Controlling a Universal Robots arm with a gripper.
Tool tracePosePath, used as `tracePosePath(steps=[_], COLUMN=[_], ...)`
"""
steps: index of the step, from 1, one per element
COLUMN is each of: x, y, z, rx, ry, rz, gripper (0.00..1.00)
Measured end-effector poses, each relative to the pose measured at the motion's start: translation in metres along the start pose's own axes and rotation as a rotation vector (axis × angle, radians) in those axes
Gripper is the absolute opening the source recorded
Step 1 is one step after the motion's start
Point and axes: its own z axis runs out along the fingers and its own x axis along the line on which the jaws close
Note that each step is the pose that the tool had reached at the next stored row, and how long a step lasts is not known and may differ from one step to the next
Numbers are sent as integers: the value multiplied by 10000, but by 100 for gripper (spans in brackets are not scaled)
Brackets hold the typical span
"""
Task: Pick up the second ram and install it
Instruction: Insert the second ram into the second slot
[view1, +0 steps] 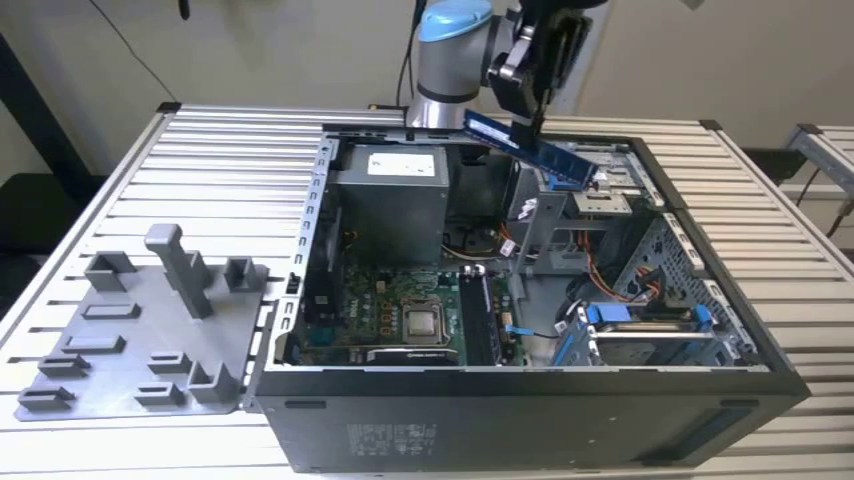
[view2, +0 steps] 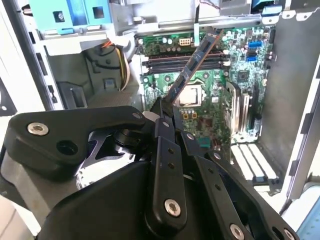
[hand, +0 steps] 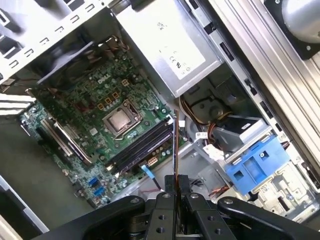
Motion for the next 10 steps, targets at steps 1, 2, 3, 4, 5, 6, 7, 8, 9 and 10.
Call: tracePosePath(steps=[1,2,3,4,5,6,7,8,9,10], x=[0,0,0,0,0,0,0,0,0,0], y=[0,0,0,0,0,0,0,0,0,0], z=[1,1,2,2,2,2,3,3,3,4], rx=[10,20,30,41,51,61,70,78,86,94], ry=[0,1,1,3,3,4,5,6,8,8], rz=[140,278,417,564,691,822,960,1085,1211,1336], gripper=[13,13,13,13,13,13,13,13,13,13])
